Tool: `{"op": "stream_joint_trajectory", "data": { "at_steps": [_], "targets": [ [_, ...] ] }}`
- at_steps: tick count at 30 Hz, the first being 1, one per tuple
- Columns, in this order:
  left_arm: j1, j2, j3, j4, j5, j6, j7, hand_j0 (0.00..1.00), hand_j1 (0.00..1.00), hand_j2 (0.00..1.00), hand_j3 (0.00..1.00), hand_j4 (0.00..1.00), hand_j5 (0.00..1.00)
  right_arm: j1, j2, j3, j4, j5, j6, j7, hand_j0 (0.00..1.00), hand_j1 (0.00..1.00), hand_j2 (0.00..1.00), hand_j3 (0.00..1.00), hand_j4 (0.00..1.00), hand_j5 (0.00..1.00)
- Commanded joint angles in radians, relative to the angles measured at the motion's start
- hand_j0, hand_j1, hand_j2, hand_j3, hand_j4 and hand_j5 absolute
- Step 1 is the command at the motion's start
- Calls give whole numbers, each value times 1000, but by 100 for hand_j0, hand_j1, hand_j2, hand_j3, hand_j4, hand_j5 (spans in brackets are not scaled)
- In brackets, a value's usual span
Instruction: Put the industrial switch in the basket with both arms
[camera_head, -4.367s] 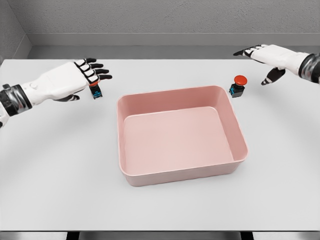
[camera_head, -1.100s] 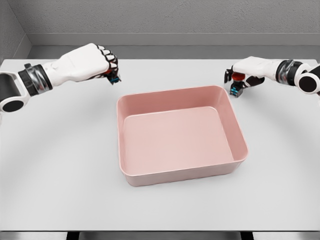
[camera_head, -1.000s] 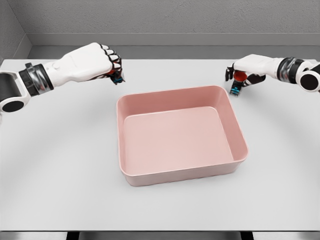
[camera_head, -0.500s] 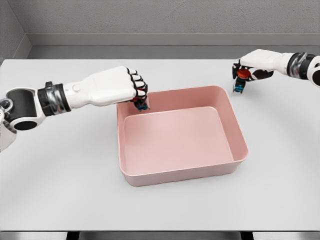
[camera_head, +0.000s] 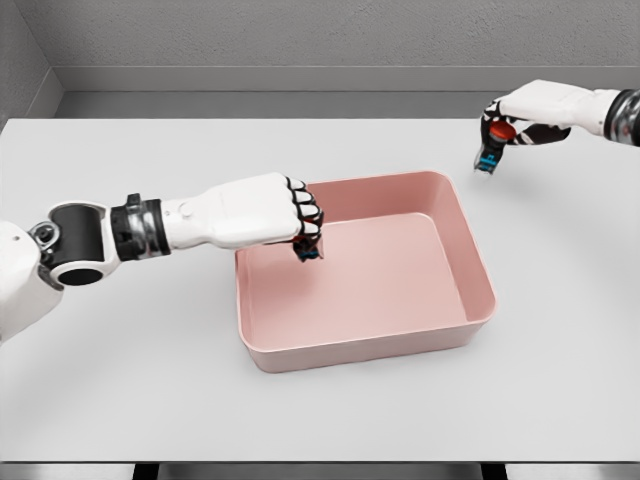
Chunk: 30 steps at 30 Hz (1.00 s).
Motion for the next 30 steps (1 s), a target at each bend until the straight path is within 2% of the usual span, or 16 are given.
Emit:
{"op": "stream_joint_trajectory", "data": {
  "at_steps": [1,2,4,5,19,26,30],
  "targets": [
    [0,-7,1,-1,6,1,-4,35,35,35,35,35,35,0,-15,-6,-36,-6,1,-1,45,45,45,45,45,45],
    [0,-7,1,-1,12,1,-4,41,41,41,41,41,41,-2,-23,-6,-45,-6,1,1,45,45,45,45,45,45],
    [0,-7,2,-5,15,1,-3,73,73,73,73,73,73,-2,-41,-6,-91,-5,1,1,45,45,45,45,45,45],
    [0,-6,2,-8,15,1,-3,82,82,82,82,82,82,-2,-49,-6,-120,-6,1,1,45,45,45,45,45,45],
    [0,3,2,-13,20,1,3,83,83,83,83,83,83,2,-132,-20,-315,-6,1,27,43,43,43,43,43,43],
    [-2,6,4,-14,33,1,5,86,86,86,86,86,86,8,-162,-58,-352,-8,1,56,43,43,43,43,43,43],
    [-3,72,2,-56,60,1,6,86,86,86,86,86,86,8,-167,-58,-399,-8,1,73,43,43,43,43,43,43]
  ]
}}
